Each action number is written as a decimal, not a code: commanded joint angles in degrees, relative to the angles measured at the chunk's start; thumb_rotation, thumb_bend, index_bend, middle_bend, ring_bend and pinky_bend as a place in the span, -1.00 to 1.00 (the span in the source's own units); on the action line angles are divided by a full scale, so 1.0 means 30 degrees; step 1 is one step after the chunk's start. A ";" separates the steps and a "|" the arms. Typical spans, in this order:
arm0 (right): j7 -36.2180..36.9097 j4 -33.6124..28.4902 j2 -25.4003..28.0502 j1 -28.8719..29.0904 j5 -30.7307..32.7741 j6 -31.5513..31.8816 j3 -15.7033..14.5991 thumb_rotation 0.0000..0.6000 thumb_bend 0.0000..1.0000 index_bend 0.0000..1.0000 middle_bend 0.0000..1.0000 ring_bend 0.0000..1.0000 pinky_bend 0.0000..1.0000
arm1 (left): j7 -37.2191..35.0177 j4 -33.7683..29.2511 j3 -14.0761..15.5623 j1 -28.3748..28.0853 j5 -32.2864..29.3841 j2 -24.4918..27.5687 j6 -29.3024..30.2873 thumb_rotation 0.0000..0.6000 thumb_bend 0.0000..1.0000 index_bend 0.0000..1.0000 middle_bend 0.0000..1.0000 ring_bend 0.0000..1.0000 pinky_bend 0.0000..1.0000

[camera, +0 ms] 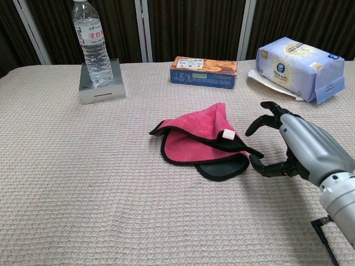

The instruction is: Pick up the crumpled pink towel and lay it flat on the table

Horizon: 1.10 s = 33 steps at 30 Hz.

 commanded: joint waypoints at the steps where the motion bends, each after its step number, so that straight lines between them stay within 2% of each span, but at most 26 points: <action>1: -0.0021 0.0029 0.0015 0.0024 -0.0043 0.0056 0.0006 1.00 -0.13 -0.21 -0.92 -1.00 -1.00 | 0.0056 -0.0043 0.0003 -0.0009 -0.0008 -0.0023 -0.0025 1.00 -0.81 -1.00 -1.00 -1.00 -1.00; 7: 0.0180 0.0085 0.0055 0.0006 -0.0012 0.0088 -0.0040 1.00 -0.05 -0.06 -0.90 -1.00 -1.00 | 0.0064 0.0033 0.0026 0.0015 -0.0003 -0.0054 -0.0015 1.00 -0.81 -1.00 -1.00 -1.00 -1.00; 17: 0.0050 0.0280 0.0032 -0.0006 0.0082 -0.0045 -0.0325 1.00 -0.05 -0.05 -0.88 -1.00 -1.00 | -0.0004 -0.0012 0.0009 0.0019 0.0000 -0.0024 0.0006 1.00 -0.81 -1.00 -1.00 -1.00 -1.00; 26: -0.0199 0.0271 -0.0004 0.0032 0.0009 0.0082 -0.0361 1.00 -0.05 0.12 -0.78 -1.00 -1.00 | -0.0081 -0.0060 0.0039 0.0016 0.0064 0.0021 0.0003 1.00 -0.81 -1.00 -1.00 -1.00 -1.00; 33: -0.0159 0.0180 -0.0001 -0.0008 -0.0119 0.0286 -0.0417 1.00 -0.05 0.16 -0.75 -1.00 -1.00 | -0.0072 -0.0110 0.0079 0.0027 0.0177 0.0037 0.0053 1.00 -0.81 -1.00 -1.00 -1.00 -1.00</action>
